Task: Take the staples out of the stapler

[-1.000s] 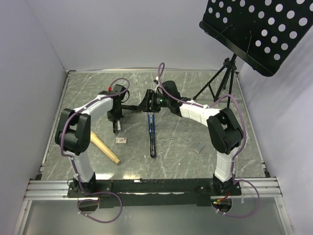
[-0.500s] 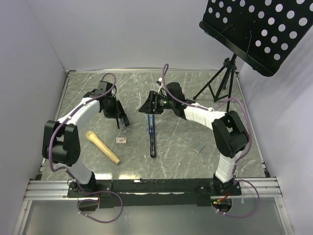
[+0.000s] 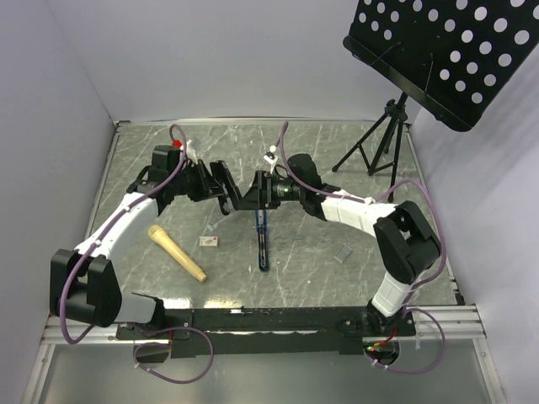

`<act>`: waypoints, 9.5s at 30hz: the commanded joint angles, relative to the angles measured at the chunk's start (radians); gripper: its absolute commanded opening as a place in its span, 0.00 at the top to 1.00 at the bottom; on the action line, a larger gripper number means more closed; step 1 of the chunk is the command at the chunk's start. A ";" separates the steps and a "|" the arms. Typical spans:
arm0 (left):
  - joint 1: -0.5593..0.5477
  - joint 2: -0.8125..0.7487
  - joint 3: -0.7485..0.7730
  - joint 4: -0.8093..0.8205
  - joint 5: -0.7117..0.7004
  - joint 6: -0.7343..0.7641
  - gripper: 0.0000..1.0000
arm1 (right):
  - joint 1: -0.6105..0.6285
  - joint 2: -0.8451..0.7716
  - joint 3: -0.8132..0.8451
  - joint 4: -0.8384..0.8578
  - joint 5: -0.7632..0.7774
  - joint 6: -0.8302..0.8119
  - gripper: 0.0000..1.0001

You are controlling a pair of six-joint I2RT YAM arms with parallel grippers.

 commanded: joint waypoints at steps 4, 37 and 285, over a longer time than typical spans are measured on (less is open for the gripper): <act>-0.002 -0.042 -0.050 0.241 0.164 -0.113 0.99 | 0.016 -0.081 -0.010 0.053 -0.015 -0.022 0.31; -0.025 -0.054 -0.114 0.109 0.155 0.053 0.99 | -0.094 -0.333 0.071 -0.294 0.163 -0.247 0.75; -0.293 -0.389 -0.142 0.059 -0.376 0.270 0.03 | -0.209 -0.129 -0.188 -0.742 0.546 -0.279 0.21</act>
